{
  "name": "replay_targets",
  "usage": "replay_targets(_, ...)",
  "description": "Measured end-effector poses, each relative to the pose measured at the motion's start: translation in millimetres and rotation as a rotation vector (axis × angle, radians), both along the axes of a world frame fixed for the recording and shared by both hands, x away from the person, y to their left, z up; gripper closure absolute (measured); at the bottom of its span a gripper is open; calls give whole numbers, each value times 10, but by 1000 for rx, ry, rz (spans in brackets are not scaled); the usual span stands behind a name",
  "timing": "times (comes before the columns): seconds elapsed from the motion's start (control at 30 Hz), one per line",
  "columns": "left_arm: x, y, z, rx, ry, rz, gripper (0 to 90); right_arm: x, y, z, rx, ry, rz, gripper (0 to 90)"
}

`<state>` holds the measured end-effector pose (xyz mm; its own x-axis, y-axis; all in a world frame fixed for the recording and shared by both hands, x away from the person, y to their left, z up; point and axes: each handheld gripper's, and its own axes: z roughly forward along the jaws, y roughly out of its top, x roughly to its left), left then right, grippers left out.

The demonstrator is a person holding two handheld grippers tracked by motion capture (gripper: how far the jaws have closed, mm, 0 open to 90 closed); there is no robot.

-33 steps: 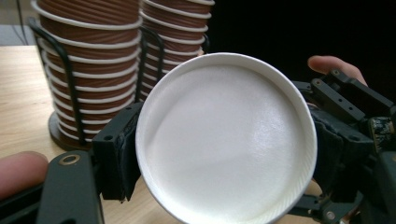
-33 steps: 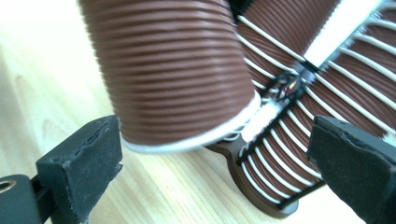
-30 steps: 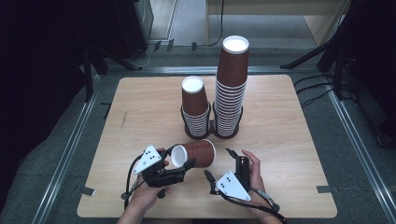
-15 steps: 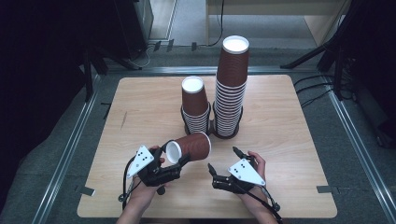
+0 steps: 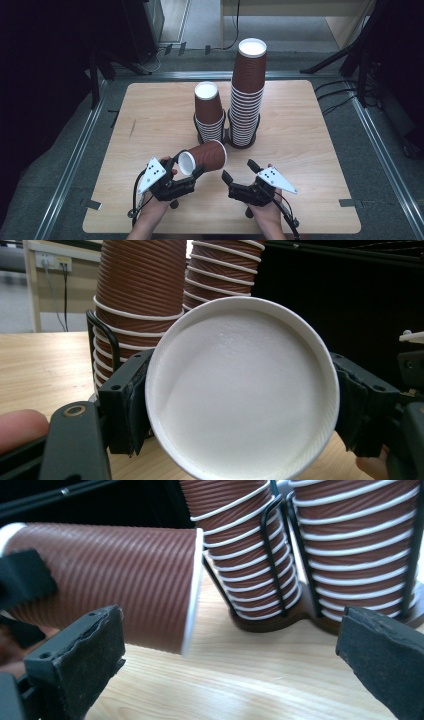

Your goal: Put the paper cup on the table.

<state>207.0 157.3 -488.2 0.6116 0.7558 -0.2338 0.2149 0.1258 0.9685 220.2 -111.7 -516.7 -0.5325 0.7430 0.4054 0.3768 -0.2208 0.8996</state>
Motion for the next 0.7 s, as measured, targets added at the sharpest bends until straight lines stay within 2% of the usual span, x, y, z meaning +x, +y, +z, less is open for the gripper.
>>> replay_targets(0.03, 1, -4, -3, 3, 0, 1, 225, -1, 5, 6, 21, 17, 14, 0)
replay_targets(0.07, 1, -4, -3, 3, 0, 1, 225, -1, 5, 6, 21, 17, 14, 0)
replay_targets(0.1, 4, -11, -7, 5, -2, 3, 225, -9, 18, 8, 74, 52, 31, 0)
replay_targets(0.17, 5, -13, -9, 2, -2, 4, 225, -12, 27, -1, 100, 78, 37, 0)
replay_targets(0.2, 4, -12, -13, -18, -4, 7, 225, -16, 31, -10, 121, 94, 38, 0)
replay_targets(0.27, 5, -9, -15, -20, -5, 7, 225, -18, 31, -13, 132, 107, 40, 0)
replay_targets(0.3, 10, -6, -17, -25, -10, 10, 225, -27, 25, -16, 184, 130, 42, 0)
replay_targets(0.37, 12, 0, -18, -34, -9, 12, 225, -28, 19, -10, 217, 158, 43, 0)
replay_targets(0.43, 10, 3, -21, -37, -10, 13, 225, -30, 20, -6, 234, 171, 41, 0)
replay_targets(0.47, 8, 4, -22, -37, -13, 14, 225, -38, 31, 5, 257, 208, 37, 0)
replay_targets(0.53, 5, 6, -20, -39, -23, 14, 225, -39, 34, 5, 264, 219, 32, 0)
replay_targets(0.57, 0, 6, -16, -44, -31, 13, 225, -44, 39, 8, 303, 252, 17, 0)
replay_targets(0.7, 3, -2, -17, -47, -41, 12, 225, -31, 27, 24, 402, 298, -13, 0)
